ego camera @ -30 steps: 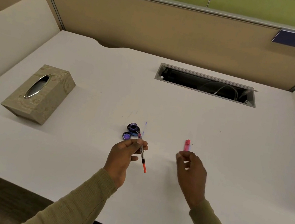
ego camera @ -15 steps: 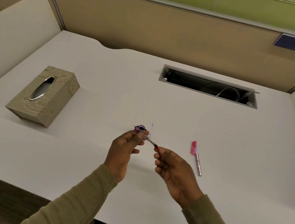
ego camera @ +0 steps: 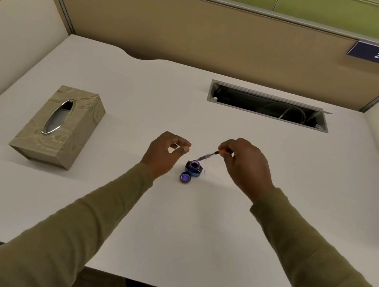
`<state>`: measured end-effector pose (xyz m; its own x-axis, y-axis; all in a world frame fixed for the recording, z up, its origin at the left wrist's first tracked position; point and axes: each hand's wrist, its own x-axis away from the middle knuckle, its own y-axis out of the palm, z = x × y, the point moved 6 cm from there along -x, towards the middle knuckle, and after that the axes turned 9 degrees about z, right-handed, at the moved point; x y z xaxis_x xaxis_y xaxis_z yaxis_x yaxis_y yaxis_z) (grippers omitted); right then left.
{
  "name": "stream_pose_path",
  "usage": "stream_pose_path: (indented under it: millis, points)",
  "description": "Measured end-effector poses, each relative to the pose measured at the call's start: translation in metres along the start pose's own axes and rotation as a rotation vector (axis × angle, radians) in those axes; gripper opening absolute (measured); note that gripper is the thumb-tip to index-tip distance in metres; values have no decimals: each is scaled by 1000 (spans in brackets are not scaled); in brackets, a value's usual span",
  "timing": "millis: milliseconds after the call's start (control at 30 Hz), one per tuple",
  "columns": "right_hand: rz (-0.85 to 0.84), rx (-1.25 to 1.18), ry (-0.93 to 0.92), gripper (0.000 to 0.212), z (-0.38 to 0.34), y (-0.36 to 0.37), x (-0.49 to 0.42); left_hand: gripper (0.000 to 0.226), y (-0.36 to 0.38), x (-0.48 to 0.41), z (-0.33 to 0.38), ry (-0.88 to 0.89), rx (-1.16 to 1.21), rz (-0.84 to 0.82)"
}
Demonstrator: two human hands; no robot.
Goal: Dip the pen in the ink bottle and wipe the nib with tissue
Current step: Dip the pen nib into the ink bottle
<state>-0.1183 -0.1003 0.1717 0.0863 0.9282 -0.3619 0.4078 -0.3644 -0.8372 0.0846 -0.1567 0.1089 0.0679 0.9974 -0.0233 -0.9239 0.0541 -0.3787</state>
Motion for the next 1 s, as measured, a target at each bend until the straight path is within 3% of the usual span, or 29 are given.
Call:
stream_pose_path:
  millis: [167,333,1000]
  points:
    - [-69,155,-89,20,-19,16,-9,14,31,-16,-2,168,-262,-191]
    - [-129,231,-117,20,-27,31,-15,10,44,-21,-5,197,-337,-246]
    - [-227,241,-58,21,-25,56,-25,18,52,-27,-28,122,-218,-288]
